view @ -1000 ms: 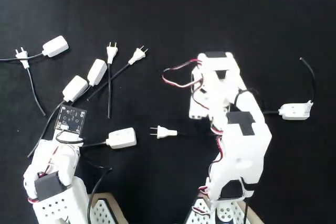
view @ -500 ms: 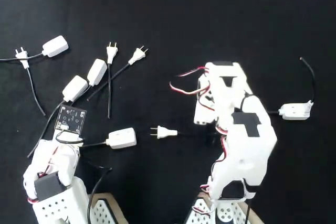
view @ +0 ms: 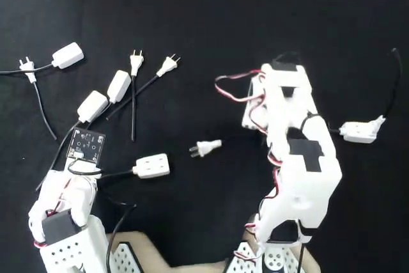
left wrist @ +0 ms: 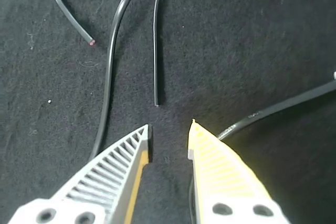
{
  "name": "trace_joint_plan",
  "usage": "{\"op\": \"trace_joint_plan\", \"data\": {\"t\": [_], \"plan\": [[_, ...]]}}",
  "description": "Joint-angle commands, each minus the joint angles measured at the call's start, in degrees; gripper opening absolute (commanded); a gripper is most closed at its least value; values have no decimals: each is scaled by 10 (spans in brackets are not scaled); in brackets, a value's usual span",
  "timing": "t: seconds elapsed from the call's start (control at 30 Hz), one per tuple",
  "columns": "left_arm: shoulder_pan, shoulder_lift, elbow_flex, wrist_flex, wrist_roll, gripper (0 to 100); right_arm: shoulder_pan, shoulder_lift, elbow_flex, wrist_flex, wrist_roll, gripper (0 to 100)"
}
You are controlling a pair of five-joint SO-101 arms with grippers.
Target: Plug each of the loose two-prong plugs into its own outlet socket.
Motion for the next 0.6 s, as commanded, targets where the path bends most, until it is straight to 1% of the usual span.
{"op": "trace_joint_plan", "data": {"t": [0.0, 0.1, 0.17, 0.2, 0.37, 0.43, 0.47, 0.57], "plan": [[7, -1, 2, 7, -5, 130, -25, -25, -75, 52, 4, 75], [7, -1, 2, 7, -5, 130, -36, -25, -111, 103, 4, 74], [7, -1, 2, 7, -5, 130, -37, -22, -129, 93, 4, 74], [7, -1, 2, 7, -5, 130, -36, -21, -135, 76, 4, 74], [7, -1, 2, 7, -5, 130, -39, -21, -104, -72, 4, 74], [7, -1, 2, 7, -5, 130, -42, -24, -86, -93, 1, 74], [7, -1, 2, 7, -5, 130, -43, -26, -81, -83, 1, 74], [7, -1, 2, 7, -5, 130, -40, -42, -80, -6, 3, 74]]}}
